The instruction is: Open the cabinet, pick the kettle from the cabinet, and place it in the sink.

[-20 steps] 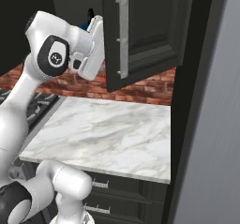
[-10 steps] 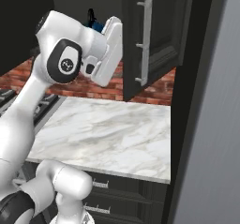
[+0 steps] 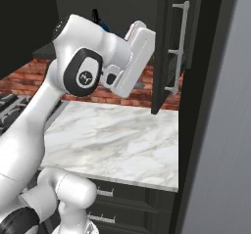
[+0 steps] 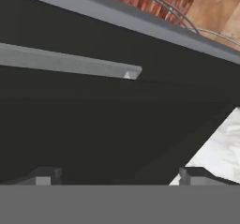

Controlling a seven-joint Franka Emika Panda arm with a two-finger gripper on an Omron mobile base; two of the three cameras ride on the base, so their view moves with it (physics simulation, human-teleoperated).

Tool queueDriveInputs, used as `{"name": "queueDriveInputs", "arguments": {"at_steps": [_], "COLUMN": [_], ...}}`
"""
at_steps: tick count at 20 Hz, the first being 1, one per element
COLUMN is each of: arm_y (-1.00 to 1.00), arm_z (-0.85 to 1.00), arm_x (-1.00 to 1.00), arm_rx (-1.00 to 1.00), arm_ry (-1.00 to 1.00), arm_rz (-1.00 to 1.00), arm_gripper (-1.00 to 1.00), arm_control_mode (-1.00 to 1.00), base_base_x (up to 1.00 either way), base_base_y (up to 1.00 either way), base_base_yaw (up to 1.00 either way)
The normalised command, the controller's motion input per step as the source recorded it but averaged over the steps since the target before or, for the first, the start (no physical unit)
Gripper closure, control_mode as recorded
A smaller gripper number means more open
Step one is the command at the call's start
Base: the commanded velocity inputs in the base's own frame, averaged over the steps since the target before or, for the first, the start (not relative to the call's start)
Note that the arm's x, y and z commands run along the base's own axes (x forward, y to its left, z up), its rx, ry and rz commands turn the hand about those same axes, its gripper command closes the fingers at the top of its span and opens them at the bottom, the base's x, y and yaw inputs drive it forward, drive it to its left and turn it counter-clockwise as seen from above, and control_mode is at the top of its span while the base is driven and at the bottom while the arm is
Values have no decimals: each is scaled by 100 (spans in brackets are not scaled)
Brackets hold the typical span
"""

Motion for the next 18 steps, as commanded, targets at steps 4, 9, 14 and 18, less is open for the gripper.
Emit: {"name": "queueDriveInputs", "arguments": {"at_steps": [4,9,14,18], "arm_y": [-33,36,60,54], "arm_z": [-4,-23,-2,0], "arm_x": [-21,-6,-2,-9], "arm_rx": [0,0,-8,-12], "arm_ry": [0,0,13,31], "arm_rz": [0,12,32,44], "arm_gripper": [-100,-100,-100,-100], "arm_control_mode": [-100,-100,-100,-100], "base_base_x": [0,0,0,0], "base_base_y": [0,0,0,0], "base_base_yaw": [0,0,0,0]}}
